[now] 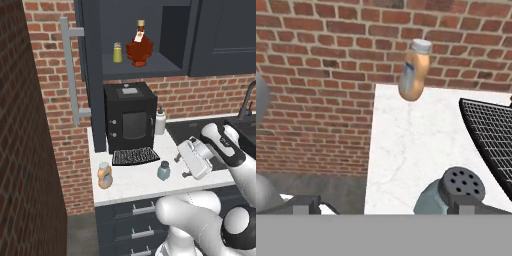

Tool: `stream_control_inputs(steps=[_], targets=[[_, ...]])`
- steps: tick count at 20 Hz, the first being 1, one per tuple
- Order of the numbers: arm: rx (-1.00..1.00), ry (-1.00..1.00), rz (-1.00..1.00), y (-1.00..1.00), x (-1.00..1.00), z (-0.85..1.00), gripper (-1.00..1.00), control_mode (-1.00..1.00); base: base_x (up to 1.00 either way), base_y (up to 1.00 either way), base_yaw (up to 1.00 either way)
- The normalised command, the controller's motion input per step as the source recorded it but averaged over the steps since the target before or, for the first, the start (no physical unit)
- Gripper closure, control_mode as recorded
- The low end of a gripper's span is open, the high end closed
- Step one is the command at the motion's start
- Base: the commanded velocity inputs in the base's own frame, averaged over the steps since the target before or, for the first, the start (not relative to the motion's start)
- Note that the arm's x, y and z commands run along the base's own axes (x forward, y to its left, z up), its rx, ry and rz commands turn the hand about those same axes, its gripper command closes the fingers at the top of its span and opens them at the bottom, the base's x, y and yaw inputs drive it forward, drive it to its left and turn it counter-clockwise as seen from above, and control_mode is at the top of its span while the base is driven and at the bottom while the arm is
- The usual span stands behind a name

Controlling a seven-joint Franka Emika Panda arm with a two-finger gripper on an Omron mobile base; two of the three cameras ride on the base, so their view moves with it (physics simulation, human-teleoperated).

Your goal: Put the shaker and condiment bottle from the counter next to their counterparts in the cabinet.

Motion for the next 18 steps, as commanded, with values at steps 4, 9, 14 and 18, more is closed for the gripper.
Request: stream_control_inputs(steps=[4,9,14,18], targets=[[0.03,-0.05,0.0,0.0,0.15,-0.22,-1.0,-1.0,0.0,0.0,0.0],[0.01,-0.01,0.0,0.04,0.18,-0.22,-1.0,-1.0,0.0,0.0,0.0],[0.01,0.0,0.0,0.07,0.23,-0.16,-1.0,-1.0,0.0,0.0,0.0],[0.02,0.0,0.0,0.04,0.29,-0.1,-1.0,-1.0,0.0,0.0,0.0]])
